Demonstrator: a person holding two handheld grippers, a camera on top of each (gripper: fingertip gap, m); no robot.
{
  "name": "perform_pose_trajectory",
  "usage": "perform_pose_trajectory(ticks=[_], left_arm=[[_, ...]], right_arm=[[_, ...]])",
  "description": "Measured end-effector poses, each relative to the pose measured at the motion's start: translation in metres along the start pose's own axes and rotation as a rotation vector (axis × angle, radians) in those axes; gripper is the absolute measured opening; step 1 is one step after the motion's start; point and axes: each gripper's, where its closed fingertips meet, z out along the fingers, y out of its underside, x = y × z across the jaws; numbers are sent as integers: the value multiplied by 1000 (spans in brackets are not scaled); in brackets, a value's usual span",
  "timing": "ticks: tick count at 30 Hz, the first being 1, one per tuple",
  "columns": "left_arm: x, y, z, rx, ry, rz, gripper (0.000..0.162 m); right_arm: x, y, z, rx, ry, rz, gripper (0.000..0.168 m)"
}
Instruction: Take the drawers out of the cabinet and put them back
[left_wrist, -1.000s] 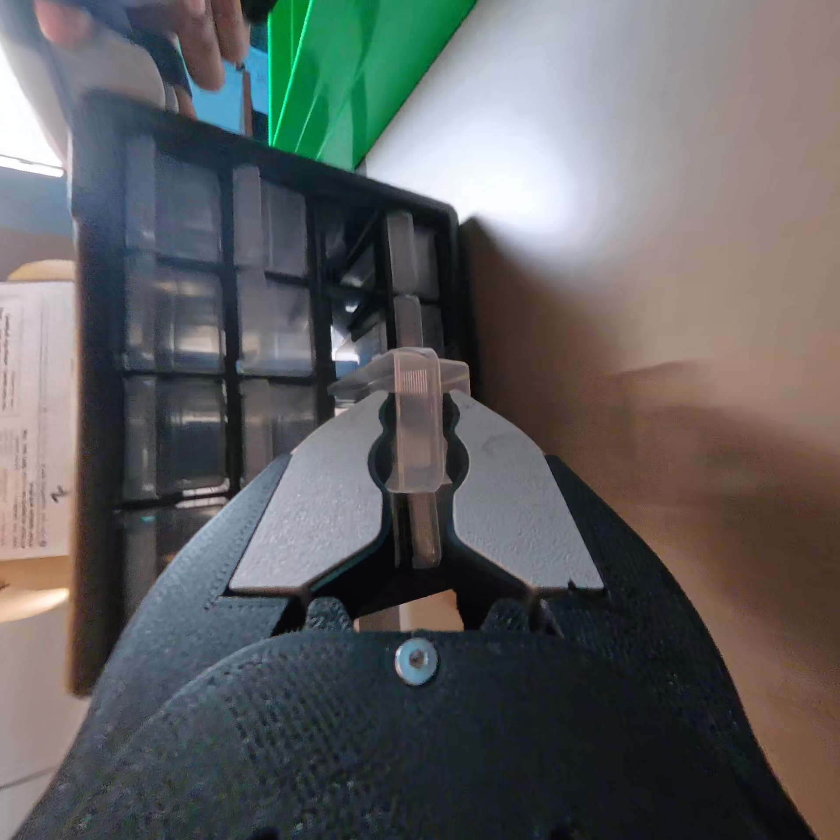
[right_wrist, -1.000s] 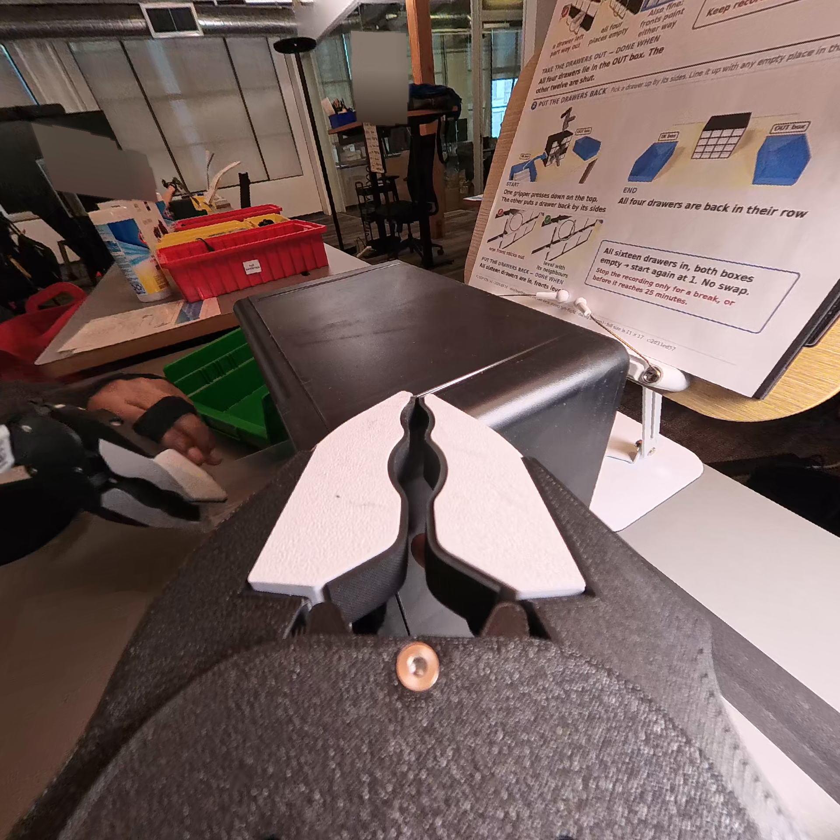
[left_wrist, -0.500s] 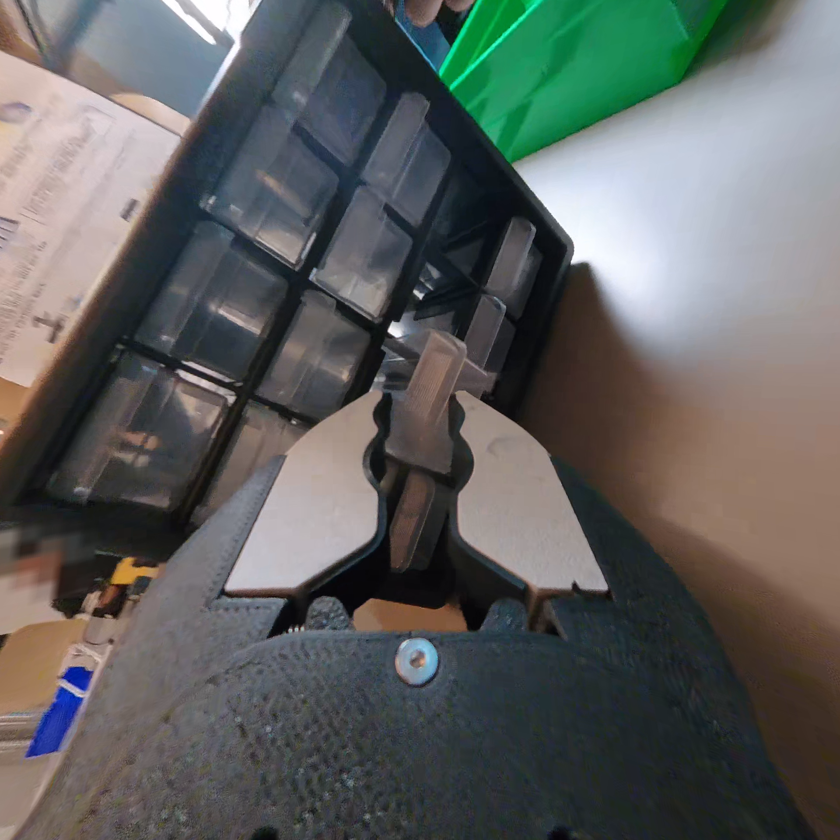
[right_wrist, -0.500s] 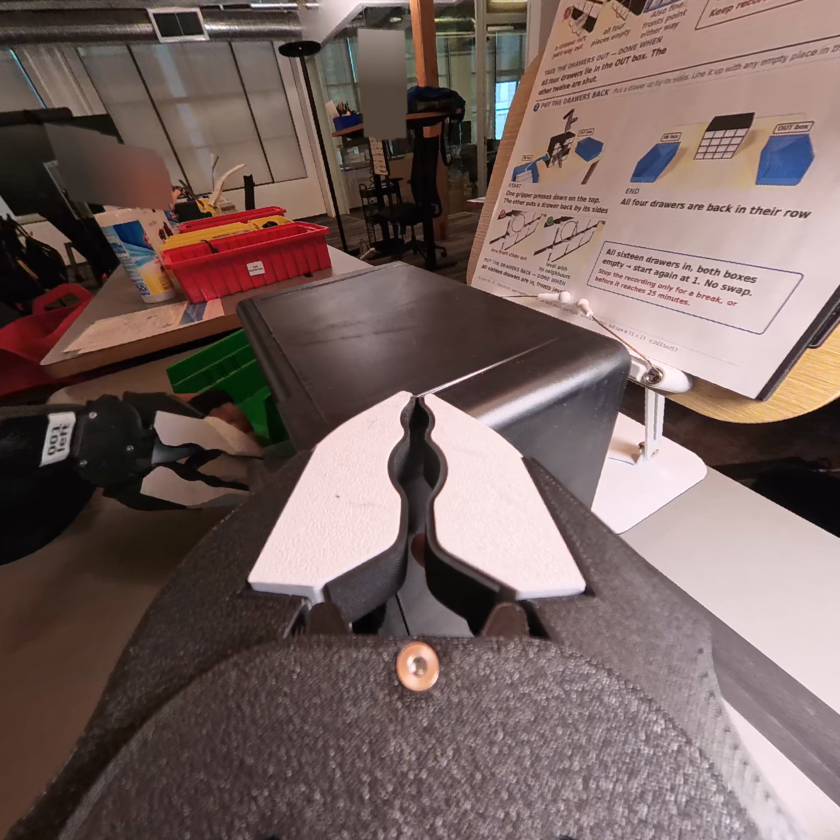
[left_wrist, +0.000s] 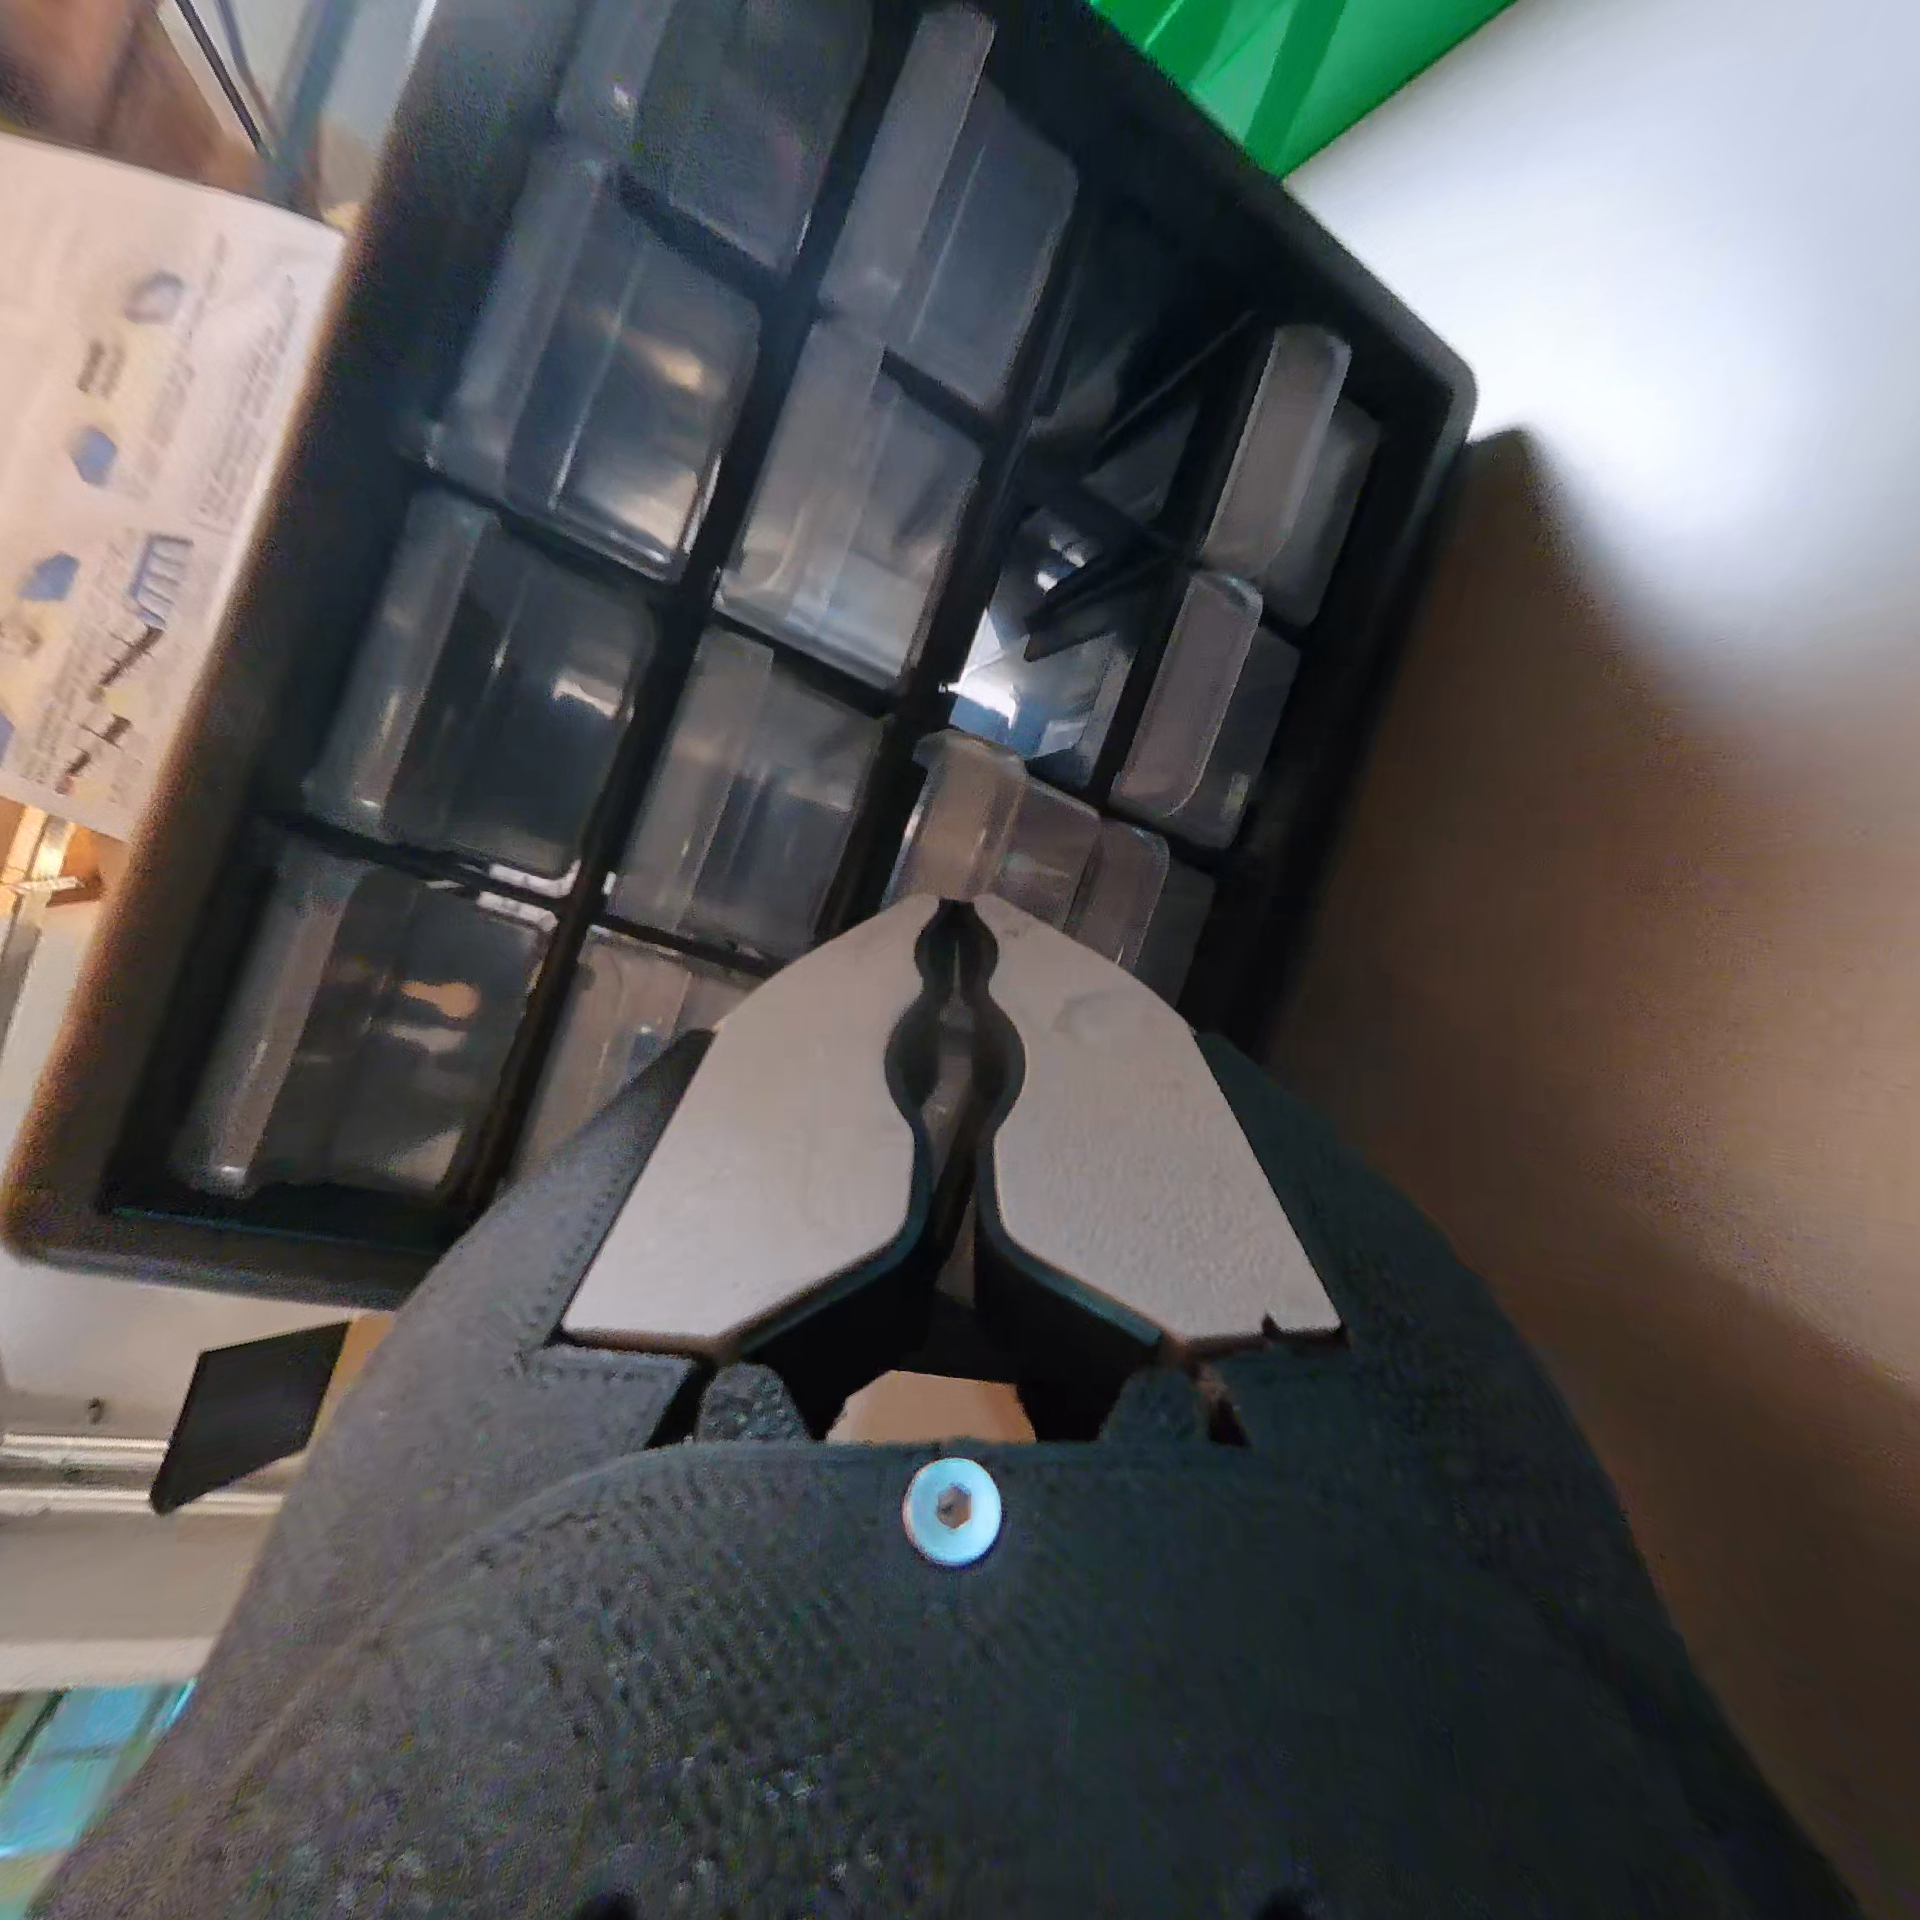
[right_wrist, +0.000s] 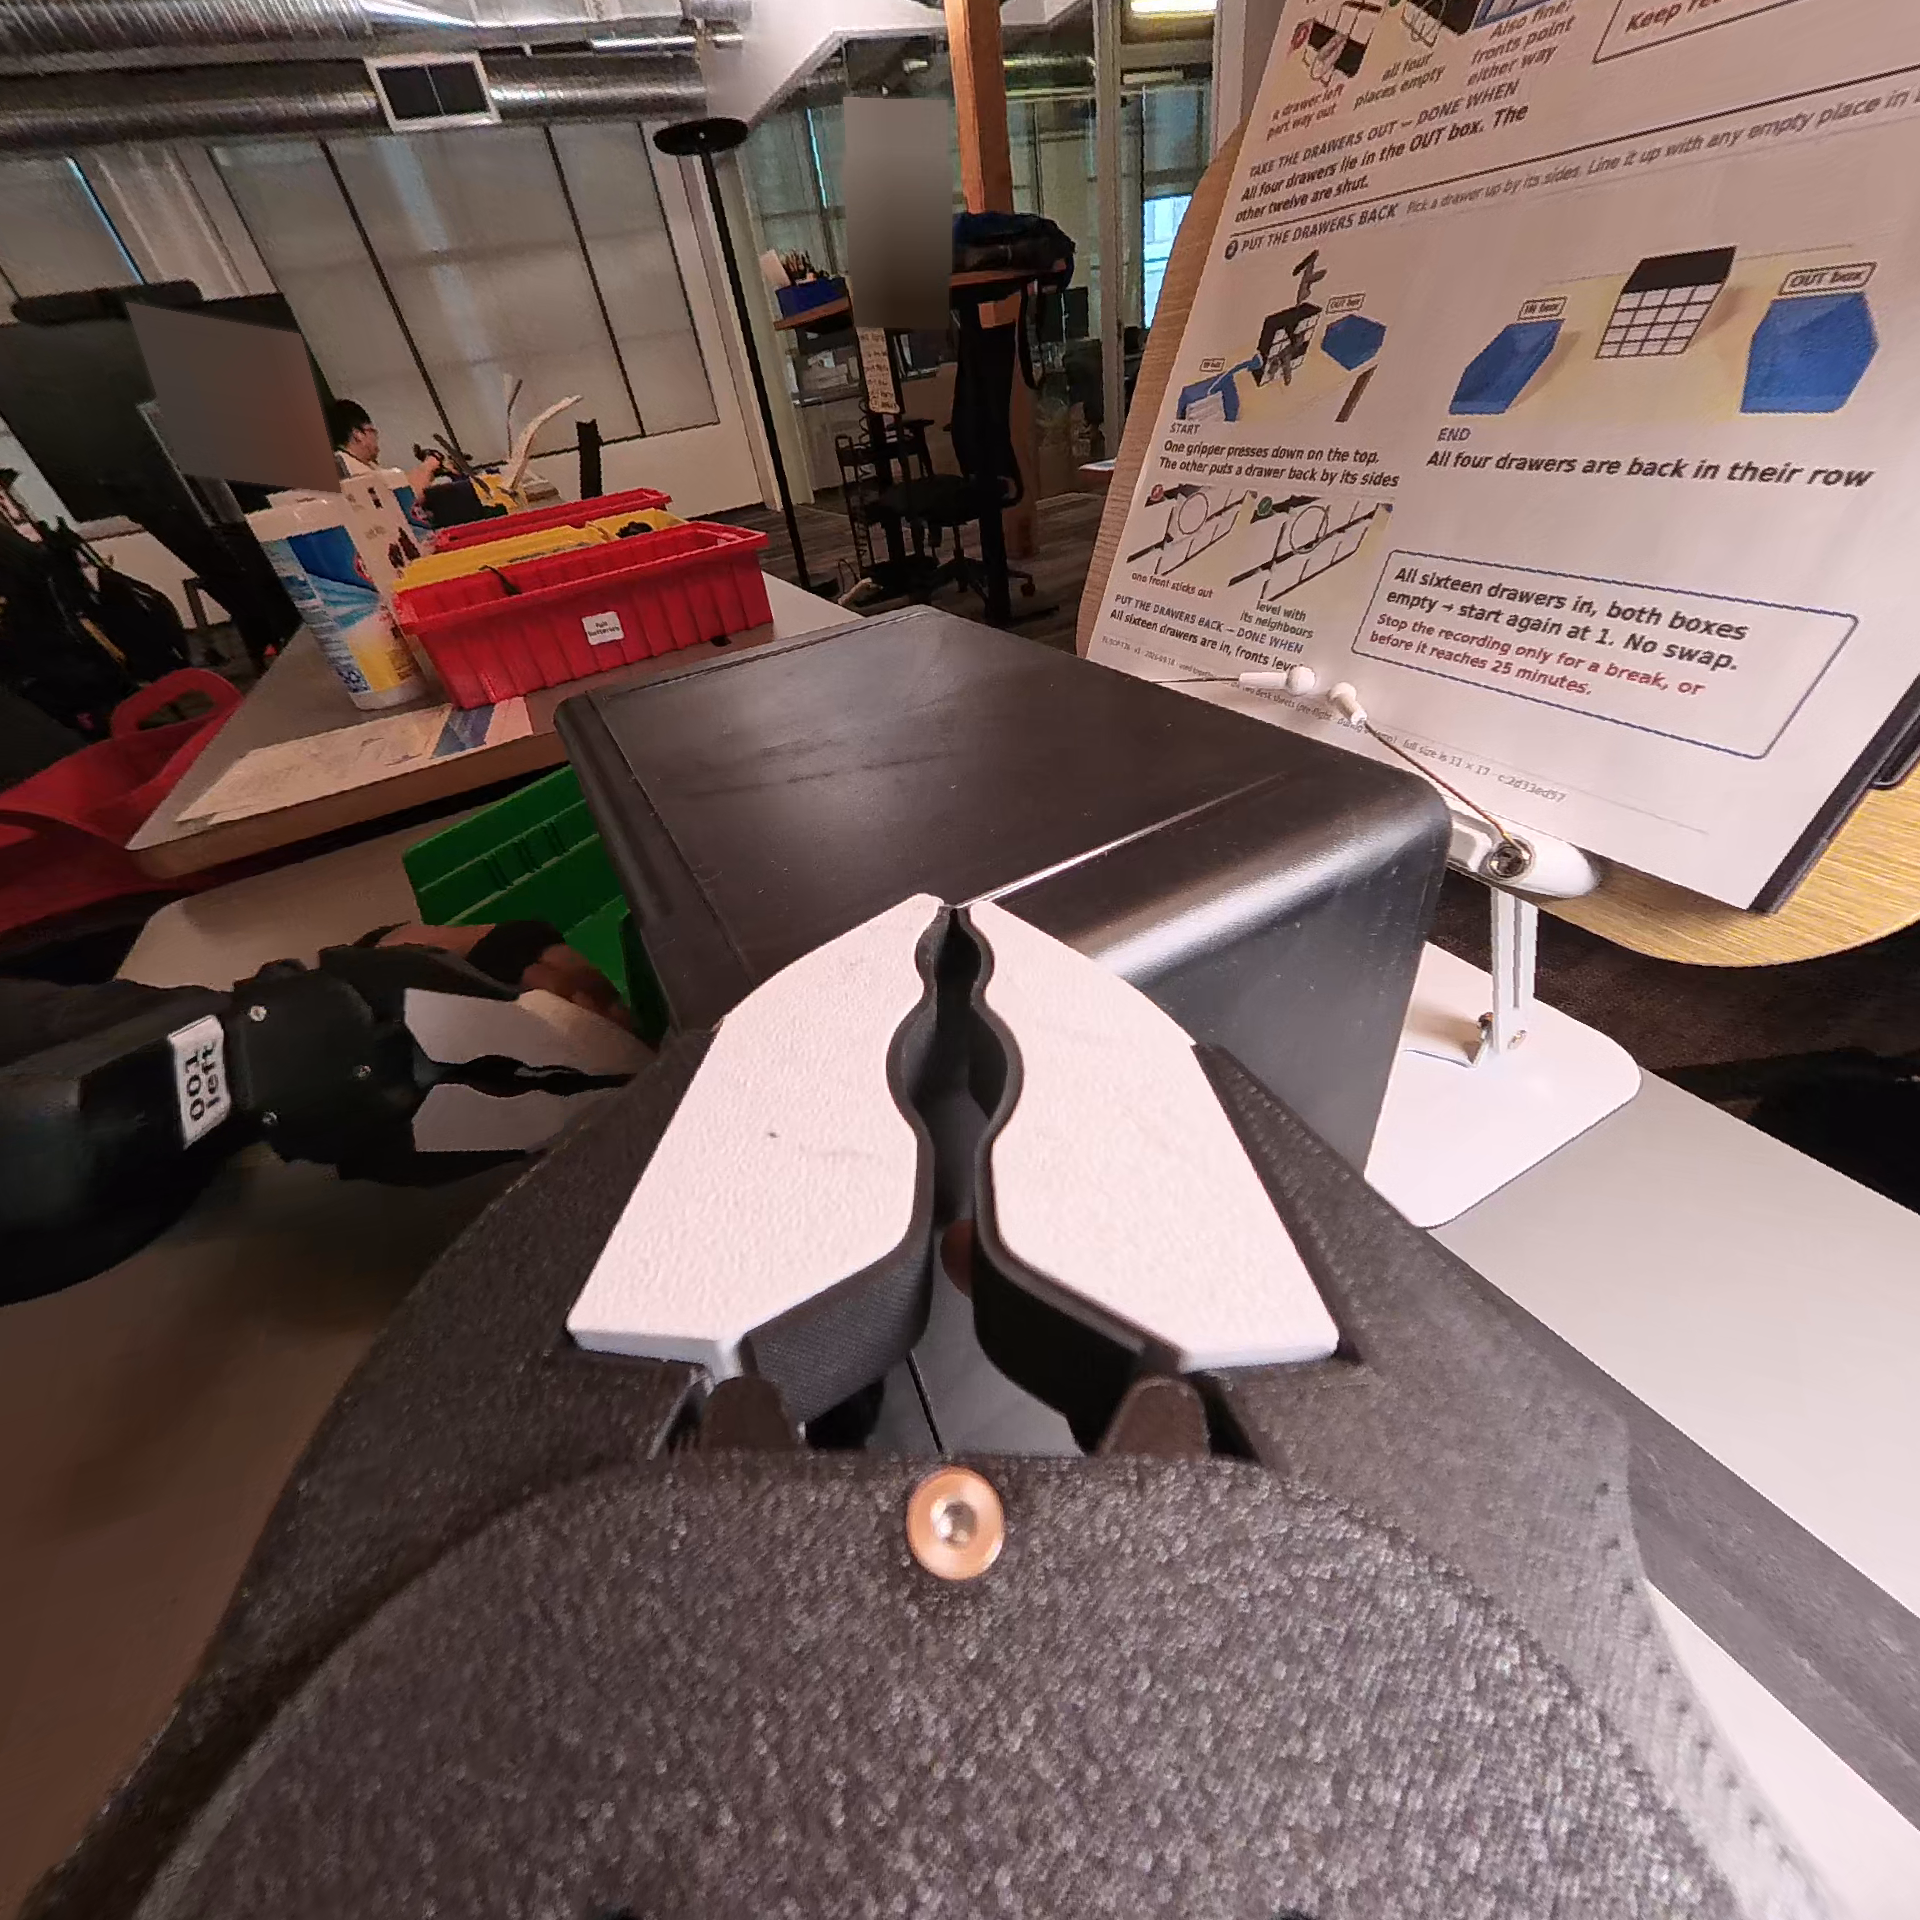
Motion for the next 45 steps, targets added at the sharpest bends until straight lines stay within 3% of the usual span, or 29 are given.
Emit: perform_pose_trajectory(ticks=[6, 10, 13, 16, 20, 23, 28, 33, 35, 39, 45], left_arm=[[2, 14, 13, -115, 38, -47, 2], [0, 10, 6, -101, 88, -161, 9], [-24, 2, -16, -44, 108, -303, 11], [-75, 18, -43, -46, 71, -391, 9], [-139, 87, -71, -249, 63, -432, 16], [-150, 161, -82, -498, 162, -343, 21], [-117, 258, -97, -808, 439, -163, 25], [-86, 308, -106, -1010, 646, -66, 32], [-76, 319, -112, -1081, 718, -68, 35], [-70, 330, -116, -1148, 746, 29, 16], [-41, 292, -135, -1090, 931, 3, 14]], right_arm=[[0, 0, 0, -1, -4, -1, 0], [0, 0, 0, -3, -7, -3, 0], [0, 0, 0, -1, -10, -1, 0], [0, 0, 0, 2, -12, 4, 0], [0, 0, 0, 3, -11, 7, 0], [0, 0, 0, 3, -10, 8, 0], [0, 0, 0, 4, 1, 8, 0], [0, 0, 0, 12, -13, 18, 0], [0, 0, 0, 14, -21, 22, 0], [0, 0, 0, 13, -28, 21, 0], [0, 0, 0, 15, -36, 26, 0]])
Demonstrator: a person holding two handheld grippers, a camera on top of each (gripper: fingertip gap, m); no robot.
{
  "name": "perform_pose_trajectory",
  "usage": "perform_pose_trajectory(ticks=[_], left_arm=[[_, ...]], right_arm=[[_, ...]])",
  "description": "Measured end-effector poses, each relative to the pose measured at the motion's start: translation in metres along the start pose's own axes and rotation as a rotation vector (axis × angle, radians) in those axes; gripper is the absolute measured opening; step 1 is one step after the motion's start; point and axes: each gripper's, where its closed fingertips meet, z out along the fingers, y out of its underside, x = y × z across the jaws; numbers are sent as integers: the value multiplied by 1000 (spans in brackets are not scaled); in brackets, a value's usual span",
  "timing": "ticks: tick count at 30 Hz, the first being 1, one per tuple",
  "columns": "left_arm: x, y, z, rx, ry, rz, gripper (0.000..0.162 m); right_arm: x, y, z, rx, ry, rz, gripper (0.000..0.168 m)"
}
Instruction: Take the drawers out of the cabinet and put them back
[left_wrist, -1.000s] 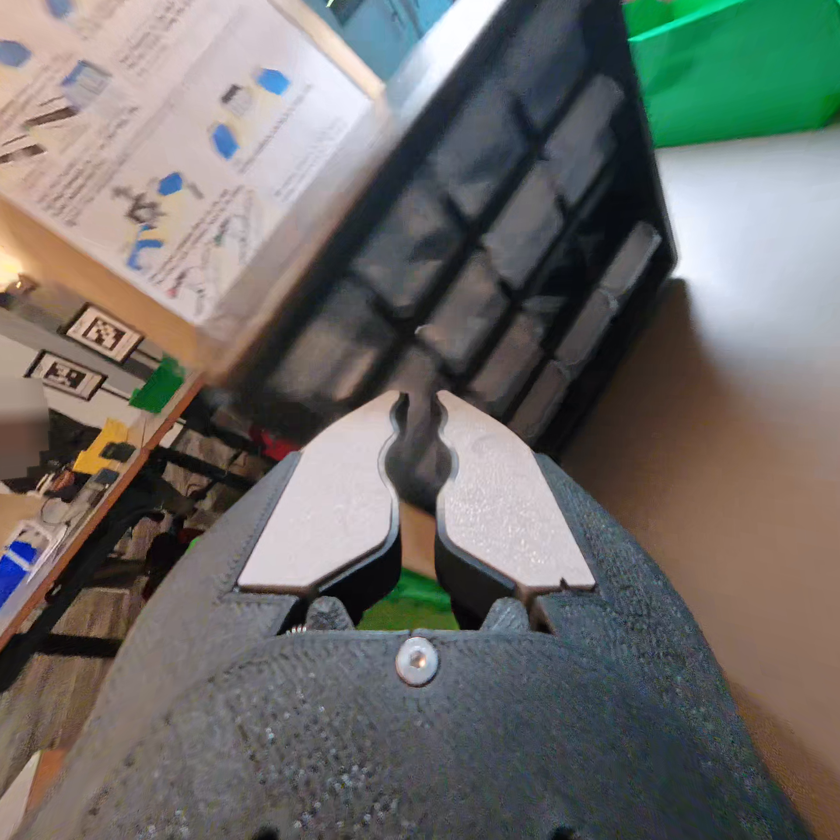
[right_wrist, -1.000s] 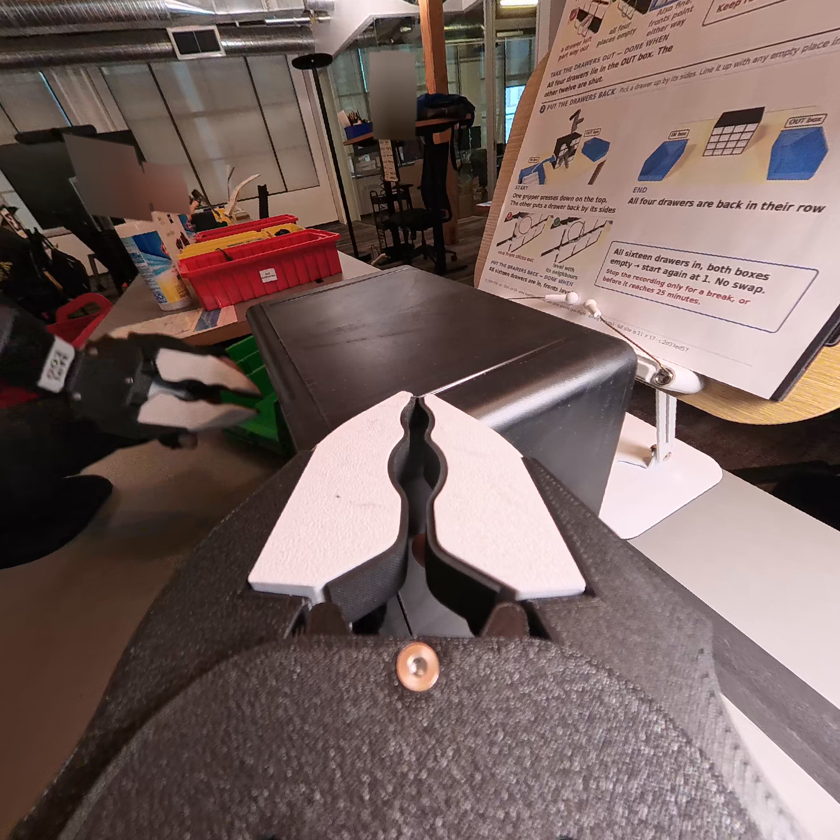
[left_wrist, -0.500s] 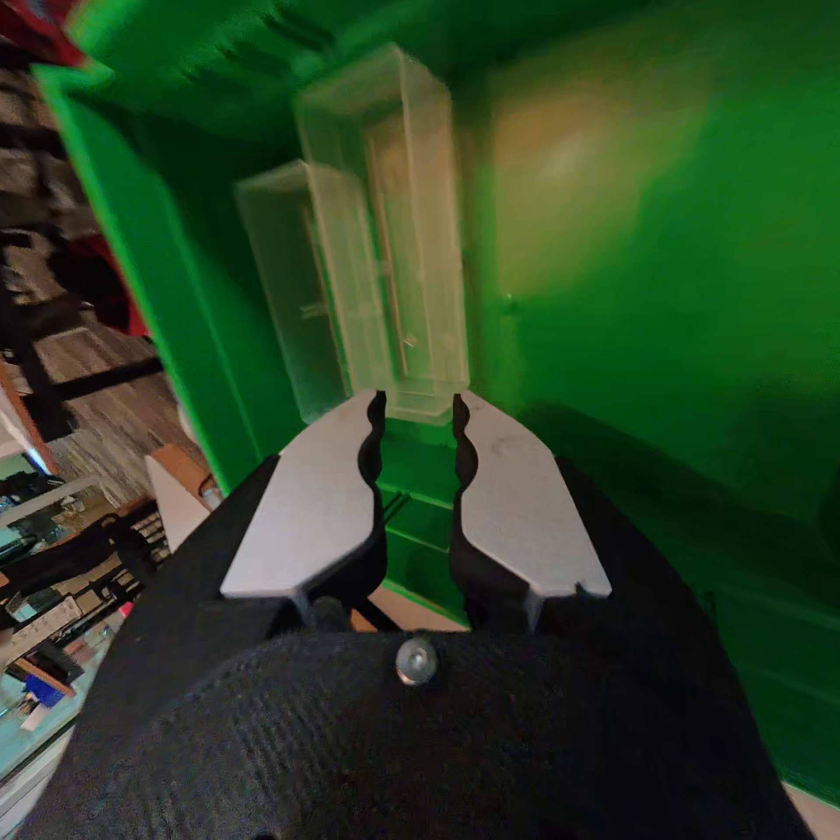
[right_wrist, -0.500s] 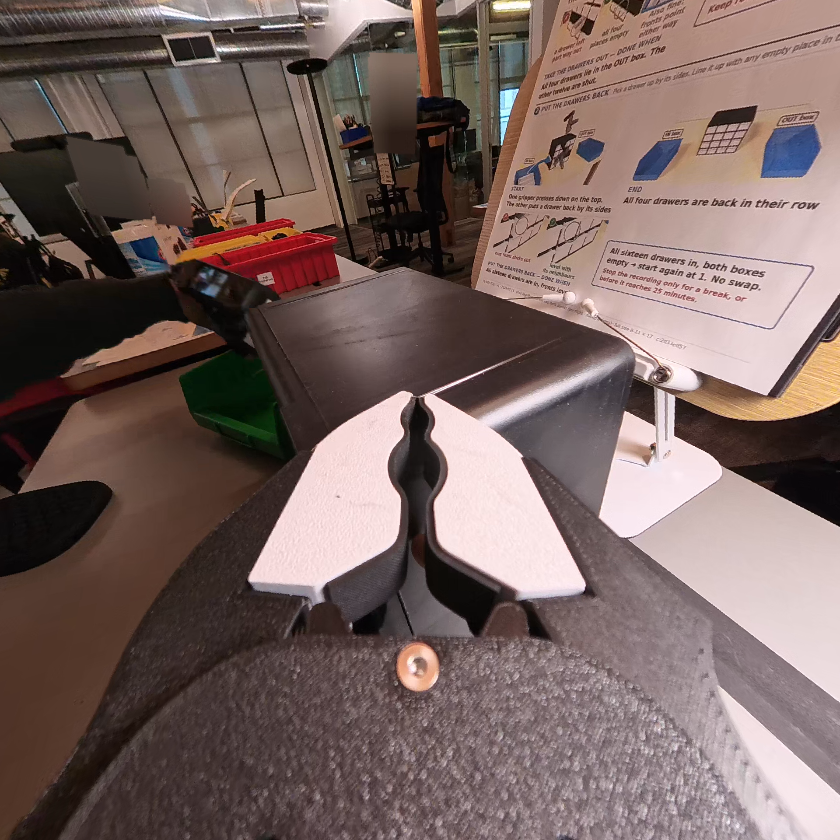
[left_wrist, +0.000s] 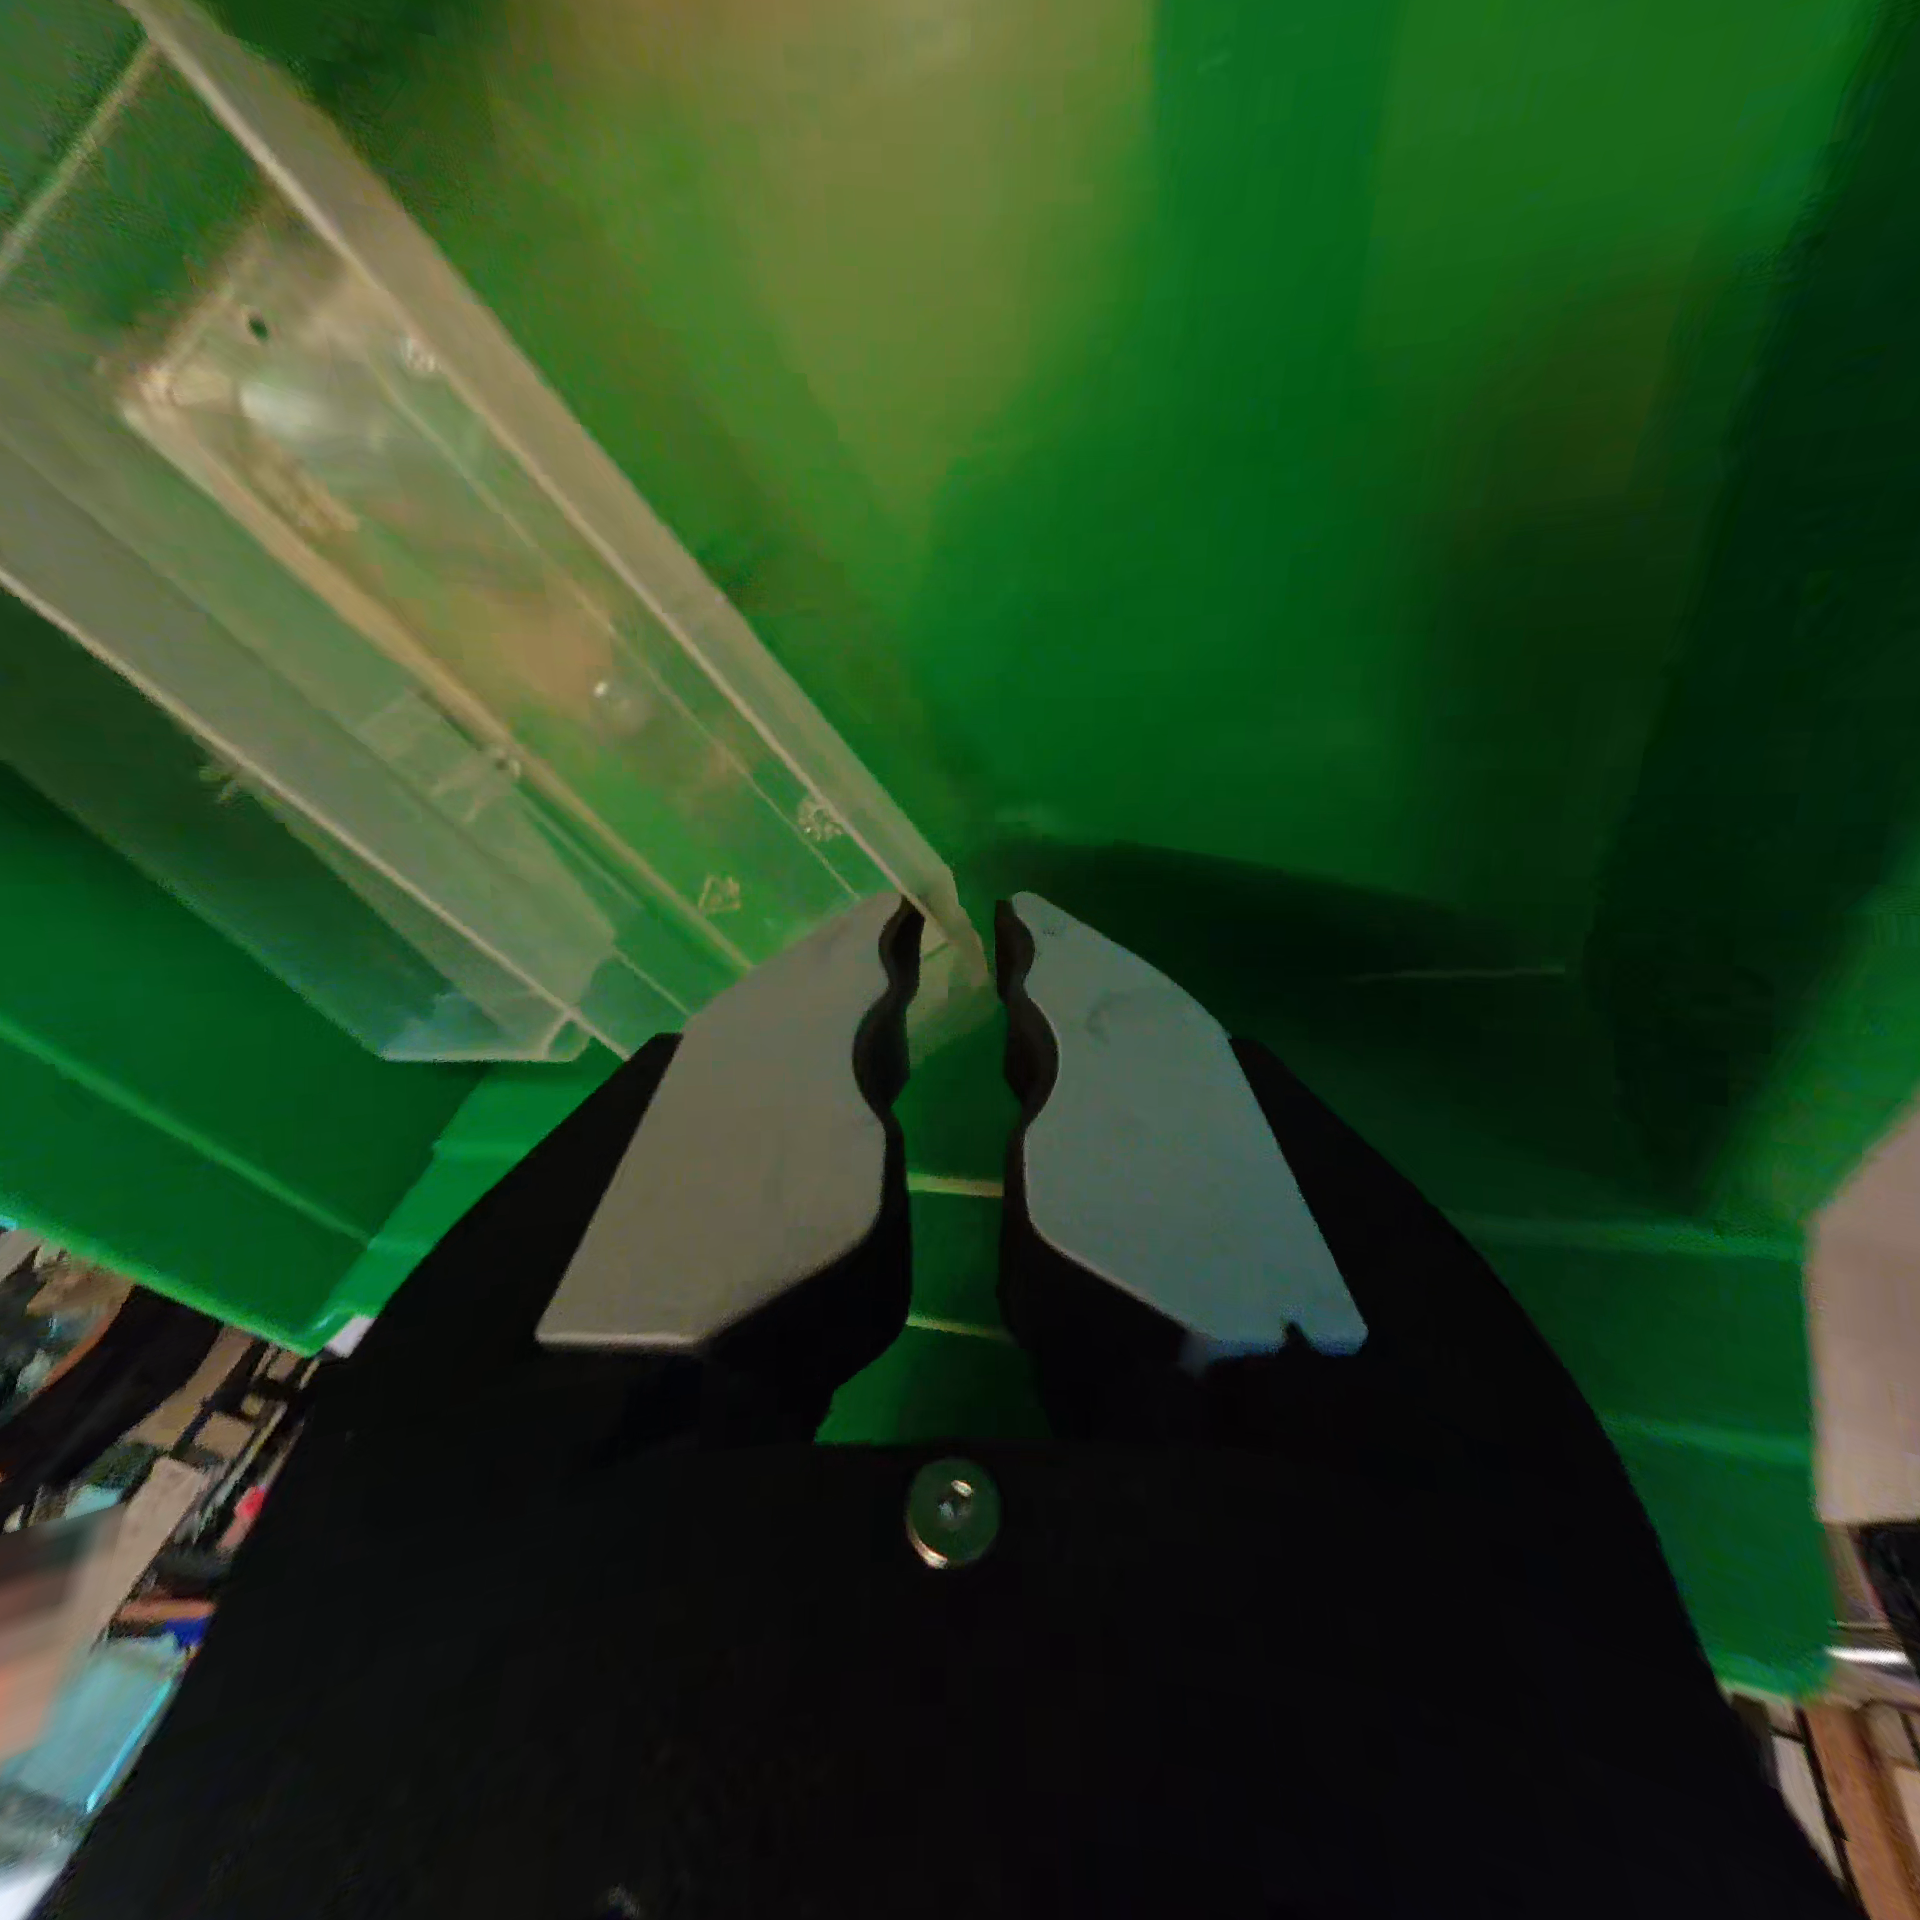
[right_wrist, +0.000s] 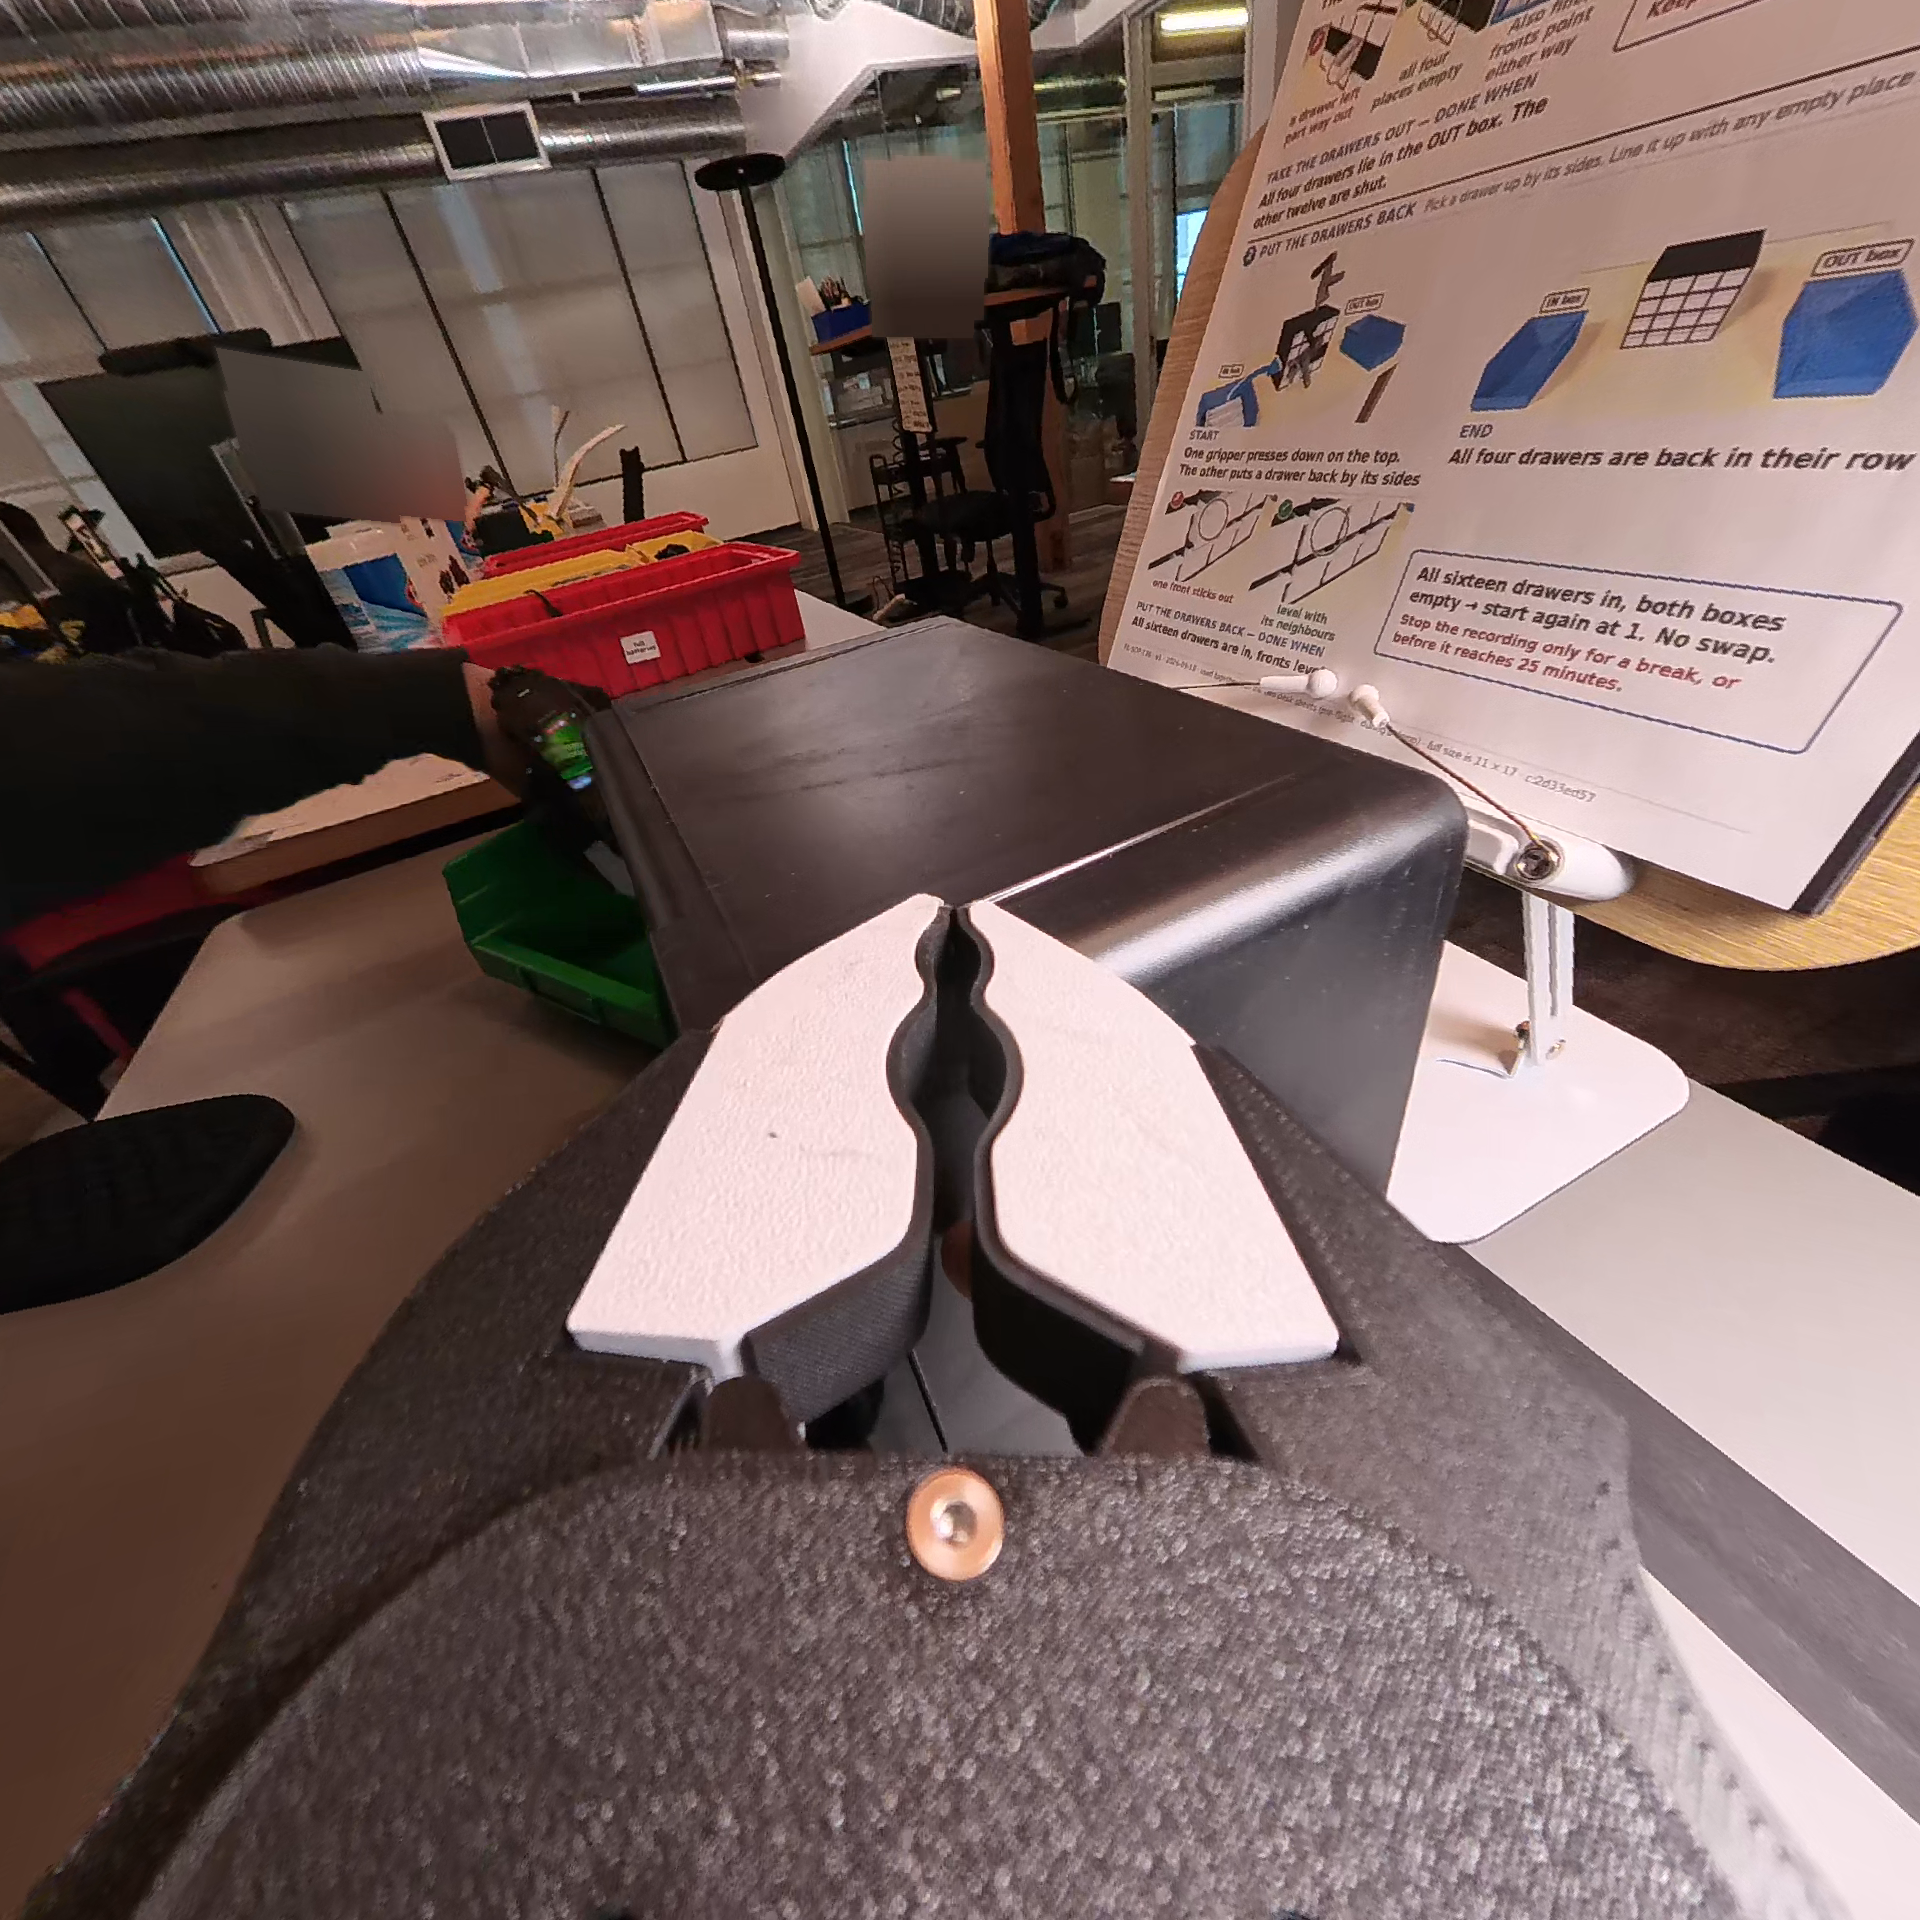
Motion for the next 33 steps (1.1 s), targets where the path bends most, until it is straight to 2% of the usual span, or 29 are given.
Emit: perform_pose_trajectory(ticks=[4, 9, 13, 17, 22, 24, 28, 33], left_arm=[[31, -20, -21, 120, 100, 29, 20], [39, -33, -46, 275, 134, -10, 28], [36, -14, -43, 213, 97, 15, 32], [38, -15, -29, 189, 32, 76, 33], [46, -12, -10, 105, 1, 131, 24], [46, -15, -10, 121, -9, 120, 23], [44, -25, -30, 236, -35, 52, 20], [47, -36, -84, 401, -99, 11, 20]], right_arm=[[0, 0, 0, -2, 4, -4, 0], [0, 0, 0, -3, 8, -5, 0], [0, 0, 0, -2, 9, -5, 0], [0, 0, 0, 1, 6, -2, 0], [0, 0, 1, 13, 3, 13, 0], [0, 0, 0, 13, 9, 12, 0], [0, 0, 0, 16, 12, 14, 0], [0, -1, 0, 15, 11, 14, 0]])
